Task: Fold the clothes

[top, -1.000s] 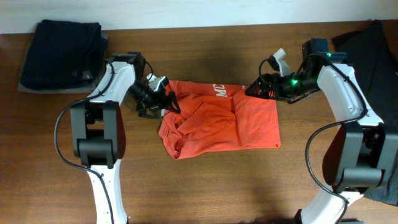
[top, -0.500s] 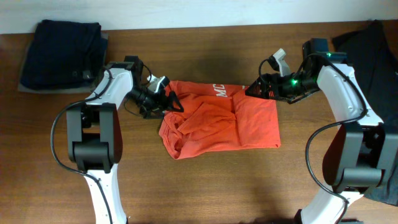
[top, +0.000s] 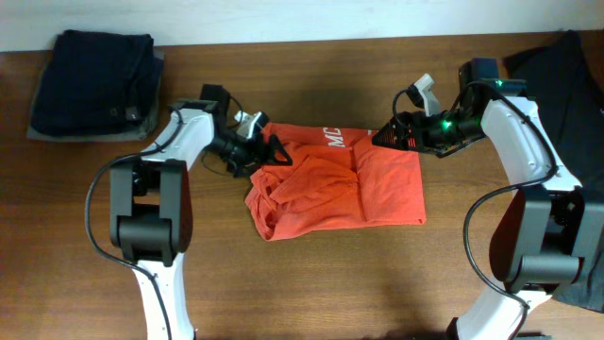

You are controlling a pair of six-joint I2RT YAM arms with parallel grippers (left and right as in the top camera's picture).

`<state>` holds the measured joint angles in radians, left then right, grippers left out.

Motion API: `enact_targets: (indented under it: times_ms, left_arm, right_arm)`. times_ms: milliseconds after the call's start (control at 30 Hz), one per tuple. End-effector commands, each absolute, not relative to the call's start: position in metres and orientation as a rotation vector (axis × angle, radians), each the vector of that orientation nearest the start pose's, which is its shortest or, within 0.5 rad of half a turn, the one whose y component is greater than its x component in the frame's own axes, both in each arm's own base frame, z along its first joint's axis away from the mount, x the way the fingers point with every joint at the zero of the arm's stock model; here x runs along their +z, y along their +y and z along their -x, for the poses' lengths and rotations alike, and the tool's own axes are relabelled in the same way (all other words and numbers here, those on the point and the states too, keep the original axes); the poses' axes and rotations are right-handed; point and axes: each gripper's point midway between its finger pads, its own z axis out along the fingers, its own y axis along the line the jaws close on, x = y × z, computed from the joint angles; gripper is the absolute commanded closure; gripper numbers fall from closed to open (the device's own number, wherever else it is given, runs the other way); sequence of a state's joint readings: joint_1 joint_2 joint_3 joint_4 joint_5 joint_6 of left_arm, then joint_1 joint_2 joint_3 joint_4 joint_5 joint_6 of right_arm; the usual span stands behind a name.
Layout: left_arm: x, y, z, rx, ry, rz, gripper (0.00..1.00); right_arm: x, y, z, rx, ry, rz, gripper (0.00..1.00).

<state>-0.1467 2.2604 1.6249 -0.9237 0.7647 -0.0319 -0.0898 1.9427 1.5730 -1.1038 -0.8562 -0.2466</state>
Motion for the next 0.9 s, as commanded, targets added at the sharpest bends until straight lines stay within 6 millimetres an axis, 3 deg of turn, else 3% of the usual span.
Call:
enact_targets:
  times_ms: [0, 167, 233, 333, 500, 667, 867]
  left_arm:
    - [-0.047, -0.164, -0.371, -0.903, 3.214, -0.084, 0.17]
    - [-0.049, -0.167, -0.371, -0.865, 3.222, -0.078, 0.45]
    - [-0.049, -0.167, -0.371, -0.864, 3.222, -0.078, 0.63]
    - [-0.05, -0.164, -0.371, -0.842, 3.227, -0.078, 0.99]
    - [-0.051, -0.159, -0.373, -0.797, 3.234, -0.07, 0.99]
    - [-0.052, -0.118, -0.38, -0.533, 3.292, 0.036, 1.0]
    - [-0.036, -0.064, -0.395, -0.352, 3.305, 0.149, 0.99]
  right_arm:
    - [0.142, 0.096, -0.394, 1.176, 2.652, 0.279, 0.01]
    - [0.142, 0.096, -0.394, 1.176, 2.653, 0.279, 0.01]
    - [0.142, 0.096, -0.394, 1.176, 2.653, 0.279, 0.01]
    - [0.142, 0.096, -0.394, 1.176, 2.653, 0.279, 0.01]
    - [0.138, 0.093, -0.393, 1.144, 2.675, 0.276, 0.01]
    - [0.134, 0.089, -0.39, 1.111, 2.713, 0.268, 0.01]
    - [0.134, 0.089, -0.39, 1.11, 2.712, 0.268, 0.01]
